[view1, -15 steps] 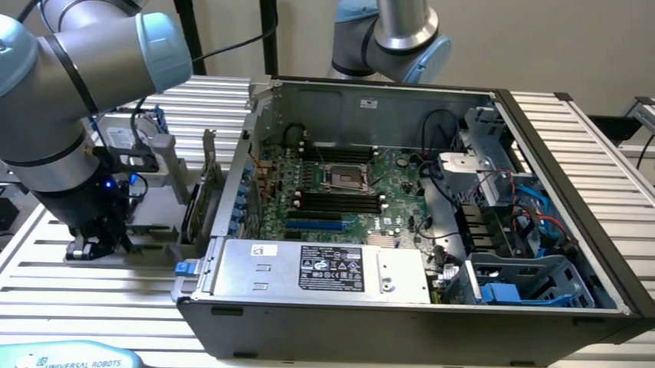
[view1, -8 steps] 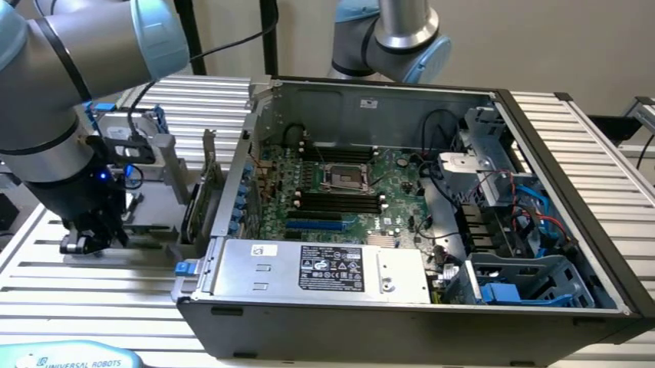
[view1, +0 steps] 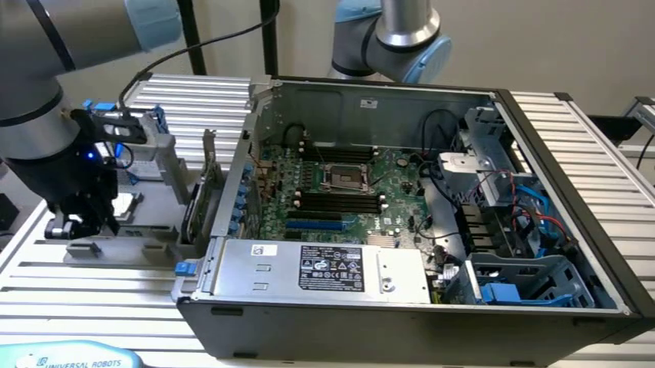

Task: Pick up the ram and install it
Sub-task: 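Pick up the ram and move it above insertion slot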

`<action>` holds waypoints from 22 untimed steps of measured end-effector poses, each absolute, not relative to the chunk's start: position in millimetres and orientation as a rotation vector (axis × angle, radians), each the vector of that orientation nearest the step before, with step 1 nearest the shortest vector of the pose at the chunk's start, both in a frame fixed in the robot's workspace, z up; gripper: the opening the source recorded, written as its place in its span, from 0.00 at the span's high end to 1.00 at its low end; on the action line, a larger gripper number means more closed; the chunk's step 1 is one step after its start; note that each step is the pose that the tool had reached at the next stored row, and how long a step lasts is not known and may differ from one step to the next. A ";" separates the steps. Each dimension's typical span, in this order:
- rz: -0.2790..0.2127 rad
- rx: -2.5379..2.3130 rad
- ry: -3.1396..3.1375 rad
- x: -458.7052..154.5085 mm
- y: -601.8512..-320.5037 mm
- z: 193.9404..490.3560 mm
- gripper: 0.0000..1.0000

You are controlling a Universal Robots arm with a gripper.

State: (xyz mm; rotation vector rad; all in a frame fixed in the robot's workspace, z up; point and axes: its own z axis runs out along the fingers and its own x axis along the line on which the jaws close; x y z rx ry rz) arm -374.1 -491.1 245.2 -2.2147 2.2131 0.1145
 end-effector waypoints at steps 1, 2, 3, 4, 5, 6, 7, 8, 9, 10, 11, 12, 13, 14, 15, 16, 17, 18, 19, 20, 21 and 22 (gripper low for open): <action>0.115 -2.215 2.213 -373.9 -491.1 250.0 0.86; 0.115 -2.215 2.213 -373.7 -491.1 254.4 0.86; 0.115 -2.215 2.213 -373.4 -491.1 259.1 0.86; 0.115 -2.215 2.213 -373.0 -491.1 263.4 0.86; 0.115 -2.215 2.213 -372.5 -491.1 267.9 0.86; 0.115 -2.215 2.213 -372.0 -491.1 272.5 0.86; 0.115 -2.215 2.213 -371.3 -491.1 277.2 0.86; 0.115 -2.215 2.213 -370.7 -491.1 281.6 0.86; 0.115 -2.215 2.213 -370.0 -491.1 286.2 0.86; 0.115 -2.215 2.213 -369.2 -491.1 290.6 0.86; 0.115 -2.215 2.213 -368.1 -491.1 295.3 0.86; 0.115 -2.215 2.213 -366.8 -491.1 299.8 0.86; 0.115 -2.215 2.213 -364.9 -491.1 304.5 0.86; 0.115 -2.215 2.213 -362.7 -491.1 309.0 0.86; 0.115 -2.215 2.213 -360.2 -491.1 313.6 0.86; 0.115 -2.215 2.213 -357.2 -491.1 318.1 0.86; 0.115 -2.215 2.213 -353.8 -491.1 322.5 0.86; 0.115 -2.215 2.213 -350.1 -491.1 327.0 0.86; 0.115 -2.215 2.213 -346.3 -491.0 331.5 0.86; 0.115 -2.215 2.213 -342.0 -491.0 336.1 0.86; 0.115 -2.215 2.213 -337.5 -491.0 340.9 0.86; 0.115 -2.215 2.213 -333.0 -491.0 345.4 0.86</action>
